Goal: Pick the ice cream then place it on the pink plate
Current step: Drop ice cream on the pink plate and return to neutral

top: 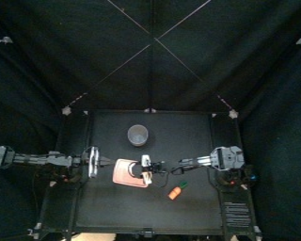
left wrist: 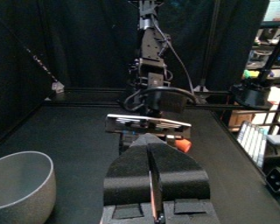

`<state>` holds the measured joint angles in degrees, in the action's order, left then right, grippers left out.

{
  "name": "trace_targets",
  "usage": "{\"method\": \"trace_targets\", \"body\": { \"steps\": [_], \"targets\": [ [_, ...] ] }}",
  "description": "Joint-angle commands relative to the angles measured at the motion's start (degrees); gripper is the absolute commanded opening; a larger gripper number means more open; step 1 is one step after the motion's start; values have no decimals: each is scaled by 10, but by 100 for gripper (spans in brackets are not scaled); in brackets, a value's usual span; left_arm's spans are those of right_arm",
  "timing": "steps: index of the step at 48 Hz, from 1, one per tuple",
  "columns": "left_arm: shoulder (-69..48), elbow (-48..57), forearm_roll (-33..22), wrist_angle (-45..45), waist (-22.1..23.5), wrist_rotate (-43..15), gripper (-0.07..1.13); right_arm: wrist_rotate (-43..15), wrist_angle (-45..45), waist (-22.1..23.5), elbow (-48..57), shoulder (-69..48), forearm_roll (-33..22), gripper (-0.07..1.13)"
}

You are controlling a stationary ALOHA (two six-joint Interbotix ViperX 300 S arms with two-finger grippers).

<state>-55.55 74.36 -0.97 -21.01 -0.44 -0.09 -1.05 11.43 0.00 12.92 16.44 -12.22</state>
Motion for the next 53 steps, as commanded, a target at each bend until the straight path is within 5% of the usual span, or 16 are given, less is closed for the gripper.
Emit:
{"method": "trace_targets", "body": {
  "steps": [1, 9, 19, 25, 53],
  "targets": [
    [2, -7, -1, -1, -2, 0, -3, 2, -20, 3, -22, -4, 10, 85],
    [2, -7, -1, 4, -2, 0, -3, 1, -27, 7, -21, 1, 17, 105],
    [2, -7, -1, 7, -1, 1, -3, 3, -29, 8, -18, -45, 6, 105],
    [2, -8, -1, 6, -1, 1, -3, 2, -33, 46, 13, -135, -5, 105],
    [0, -10, -1, 7, -2, 2, -3, 1, -232, 70, 362, -567, 18, 105]
  ]
}}
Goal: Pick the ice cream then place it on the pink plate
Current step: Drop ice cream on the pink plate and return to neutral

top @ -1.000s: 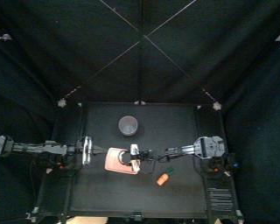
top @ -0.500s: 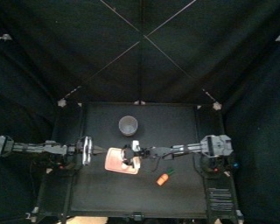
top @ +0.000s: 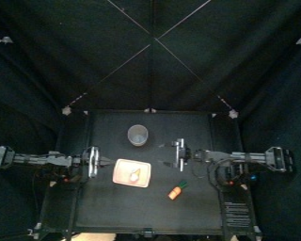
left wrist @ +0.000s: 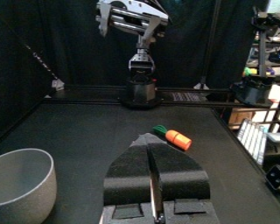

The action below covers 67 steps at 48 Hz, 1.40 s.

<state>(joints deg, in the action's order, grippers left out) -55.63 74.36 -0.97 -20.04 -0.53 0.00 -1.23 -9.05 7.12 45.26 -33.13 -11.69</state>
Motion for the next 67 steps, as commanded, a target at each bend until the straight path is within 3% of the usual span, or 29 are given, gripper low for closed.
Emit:
{"method": "trace_targets", "body": {
  "steps": [1, 16, 34, 67],
  "targets": [
    [0, -9, -1, -3, -1, 1, -3, 3, -29, -2, 48, -84, 18, 105],
    [-2, -10, -1, -3, -1, 1, -3, 2, -33, -2, 153, -215, 59, 105],
    [-2, -11, -1, -3, 0, 3, -3, 1, -43, -17, 191, -230, 101, 105],
    [-2, -11, -5, -3, 1, 2, -3, 2, -59, -30, 222, -248, 100, 105]
  ]
}}
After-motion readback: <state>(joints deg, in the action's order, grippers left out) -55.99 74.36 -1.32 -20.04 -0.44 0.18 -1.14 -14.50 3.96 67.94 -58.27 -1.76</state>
